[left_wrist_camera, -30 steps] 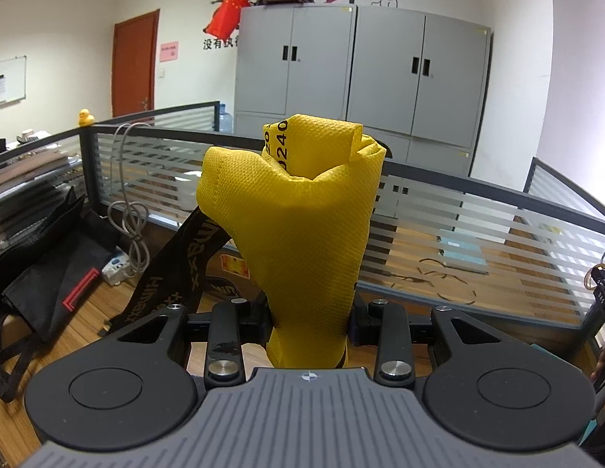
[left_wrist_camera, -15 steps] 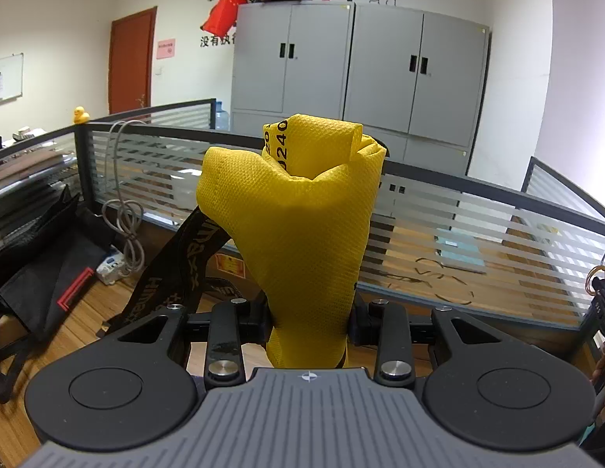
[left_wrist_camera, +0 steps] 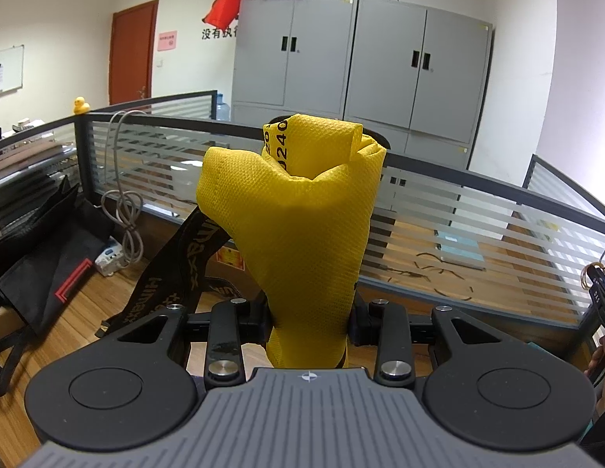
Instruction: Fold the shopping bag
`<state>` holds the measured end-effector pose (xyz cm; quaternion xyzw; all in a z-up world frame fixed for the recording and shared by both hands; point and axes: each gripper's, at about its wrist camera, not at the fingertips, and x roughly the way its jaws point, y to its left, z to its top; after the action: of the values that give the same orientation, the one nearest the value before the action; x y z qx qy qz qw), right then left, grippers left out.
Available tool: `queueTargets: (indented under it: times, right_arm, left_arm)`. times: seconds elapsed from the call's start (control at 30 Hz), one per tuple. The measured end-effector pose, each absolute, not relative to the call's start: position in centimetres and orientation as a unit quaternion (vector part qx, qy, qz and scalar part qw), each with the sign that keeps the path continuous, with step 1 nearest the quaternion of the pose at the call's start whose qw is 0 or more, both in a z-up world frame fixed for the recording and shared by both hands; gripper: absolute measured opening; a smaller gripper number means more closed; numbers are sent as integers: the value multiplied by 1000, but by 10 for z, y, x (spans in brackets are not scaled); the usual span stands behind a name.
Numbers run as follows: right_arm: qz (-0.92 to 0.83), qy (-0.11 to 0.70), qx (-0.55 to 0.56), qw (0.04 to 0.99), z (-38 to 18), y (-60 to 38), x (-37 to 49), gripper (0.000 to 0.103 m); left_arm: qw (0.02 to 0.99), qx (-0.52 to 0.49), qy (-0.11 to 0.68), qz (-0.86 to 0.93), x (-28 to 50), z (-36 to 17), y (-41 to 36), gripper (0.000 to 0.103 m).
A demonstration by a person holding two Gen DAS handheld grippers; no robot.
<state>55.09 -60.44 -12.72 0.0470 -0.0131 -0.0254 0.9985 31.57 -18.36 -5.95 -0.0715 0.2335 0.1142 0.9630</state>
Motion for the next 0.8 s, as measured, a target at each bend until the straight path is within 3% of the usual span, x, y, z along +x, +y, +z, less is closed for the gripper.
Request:
queueTargets:
  times: [0.8]
  right_arm:
    - [24, -43, 128, 991, -122, -620, 539, 13]
  left_arm:
    - [961, -75, 241, 111, 319, -62, -183, 38]
